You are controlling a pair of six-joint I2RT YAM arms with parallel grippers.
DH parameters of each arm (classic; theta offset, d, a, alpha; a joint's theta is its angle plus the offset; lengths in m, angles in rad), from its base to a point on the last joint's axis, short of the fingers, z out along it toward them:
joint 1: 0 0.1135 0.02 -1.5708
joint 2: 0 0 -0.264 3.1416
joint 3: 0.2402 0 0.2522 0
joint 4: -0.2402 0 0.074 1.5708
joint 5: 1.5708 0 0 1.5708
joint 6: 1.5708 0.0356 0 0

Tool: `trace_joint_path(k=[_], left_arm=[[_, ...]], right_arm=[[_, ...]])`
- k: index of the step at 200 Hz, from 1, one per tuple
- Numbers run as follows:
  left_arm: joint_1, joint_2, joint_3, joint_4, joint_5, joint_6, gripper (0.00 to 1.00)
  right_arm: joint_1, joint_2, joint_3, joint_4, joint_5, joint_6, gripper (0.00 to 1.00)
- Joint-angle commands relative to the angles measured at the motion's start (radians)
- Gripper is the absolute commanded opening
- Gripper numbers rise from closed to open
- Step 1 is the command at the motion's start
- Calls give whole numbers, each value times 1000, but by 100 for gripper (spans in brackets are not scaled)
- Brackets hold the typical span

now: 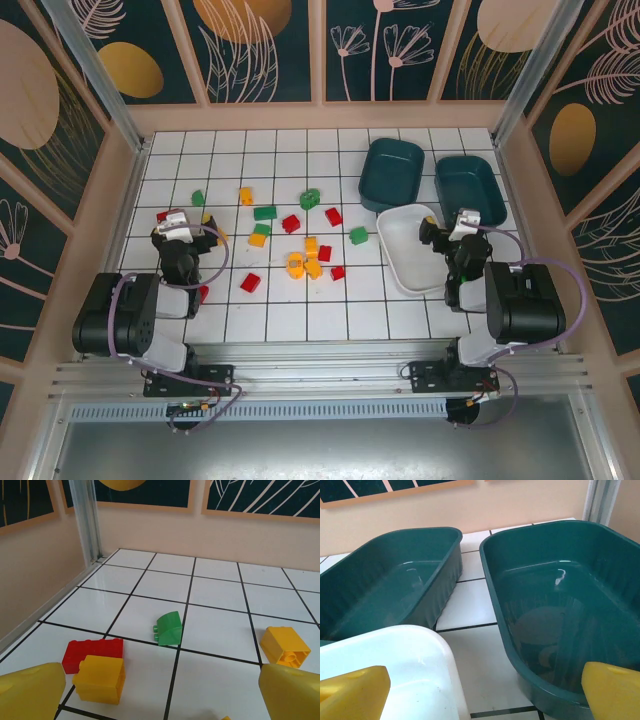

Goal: Sort the legos into containers by color

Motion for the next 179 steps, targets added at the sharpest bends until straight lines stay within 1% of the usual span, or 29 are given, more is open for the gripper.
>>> trace_joint_path(k=[1, 166, 172, 179], left_arm=[[-3, 8, 14, 52, -4, 15, 99], [-4, 8, 12, 54, -4, 14, 99], [-4, -1, 15, 49, -27, 8, 99], [-4, -34, 35, -2, -46, 3, 99]], right_arm=[[8, 10, 17, 54, -2, 8, 99], [7, 11, 19, 53, -1, 8, 99], [12, 5, 20, 51, 32, 9, 99], [34, -28, 33, 4, 117, 16, 99]])
